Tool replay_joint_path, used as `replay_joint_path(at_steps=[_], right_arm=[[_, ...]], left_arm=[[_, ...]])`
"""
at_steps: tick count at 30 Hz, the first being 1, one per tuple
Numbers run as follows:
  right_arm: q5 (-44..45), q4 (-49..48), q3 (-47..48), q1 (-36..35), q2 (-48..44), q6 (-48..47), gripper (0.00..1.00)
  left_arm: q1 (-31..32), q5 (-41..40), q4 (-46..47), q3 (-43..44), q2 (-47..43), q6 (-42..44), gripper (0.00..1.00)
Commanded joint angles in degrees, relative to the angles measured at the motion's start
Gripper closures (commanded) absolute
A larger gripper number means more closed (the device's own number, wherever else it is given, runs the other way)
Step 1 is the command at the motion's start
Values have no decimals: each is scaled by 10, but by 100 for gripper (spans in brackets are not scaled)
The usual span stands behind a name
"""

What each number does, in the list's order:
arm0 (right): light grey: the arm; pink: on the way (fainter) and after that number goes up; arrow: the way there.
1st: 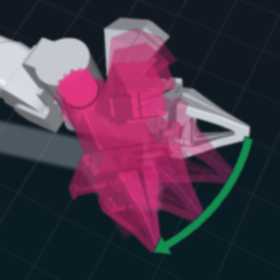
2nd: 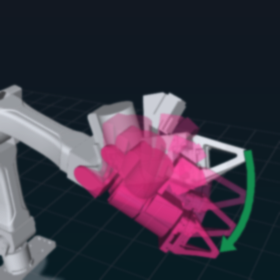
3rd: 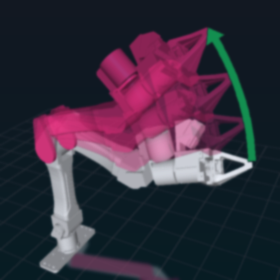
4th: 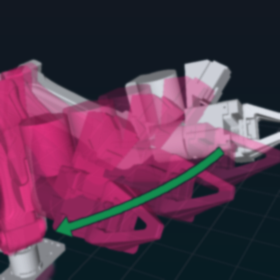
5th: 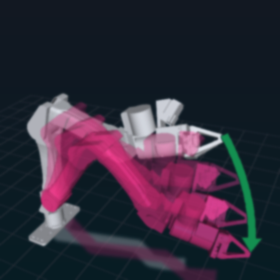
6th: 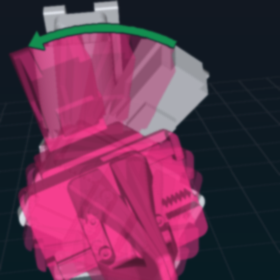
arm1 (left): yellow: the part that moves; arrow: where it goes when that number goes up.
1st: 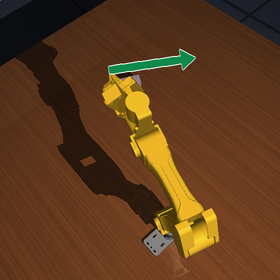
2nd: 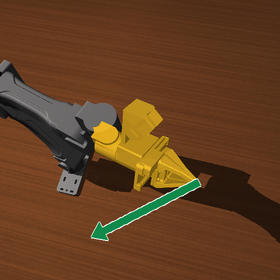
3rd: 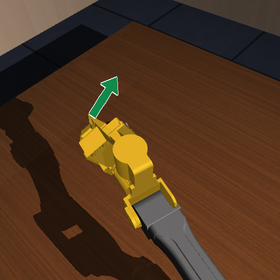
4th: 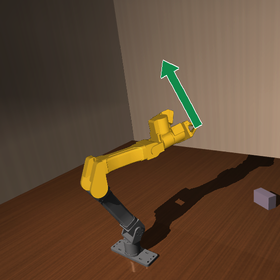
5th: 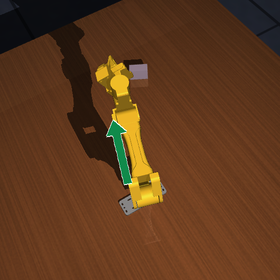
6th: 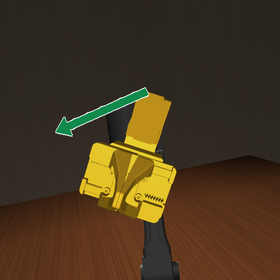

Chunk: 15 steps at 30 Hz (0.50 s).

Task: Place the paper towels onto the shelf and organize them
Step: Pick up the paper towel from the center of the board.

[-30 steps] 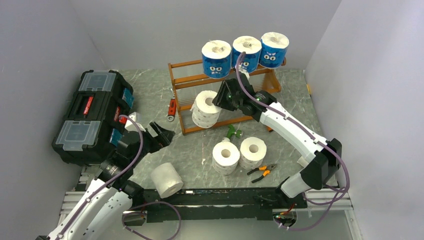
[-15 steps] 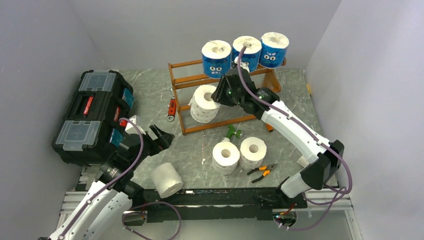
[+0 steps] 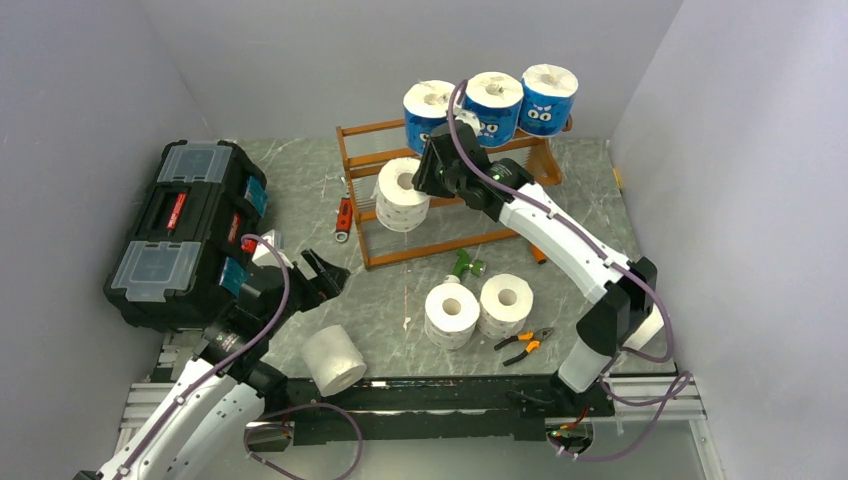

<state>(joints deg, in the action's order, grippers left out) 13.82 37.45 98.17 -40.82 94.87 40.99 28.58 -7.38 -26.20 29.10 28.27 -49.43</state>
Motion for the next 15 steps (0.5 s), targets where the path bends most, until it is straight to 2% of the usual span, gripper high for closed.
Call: replay_joint_path(at_steps=[1, 8, 15], right_arm=[[15, -18, 50, 1, 17, -9, 79], [17, -9, 74, 1, 45, -7, 78], [17, -7, 91, 3, 65, 0, 77]], left_arm=[[1, -2, 7, 2, -6, -2, 1], [0, 4, 24, 6, 7, 0, 1], [0, 14, 49, 48, 54, 16, 2]])
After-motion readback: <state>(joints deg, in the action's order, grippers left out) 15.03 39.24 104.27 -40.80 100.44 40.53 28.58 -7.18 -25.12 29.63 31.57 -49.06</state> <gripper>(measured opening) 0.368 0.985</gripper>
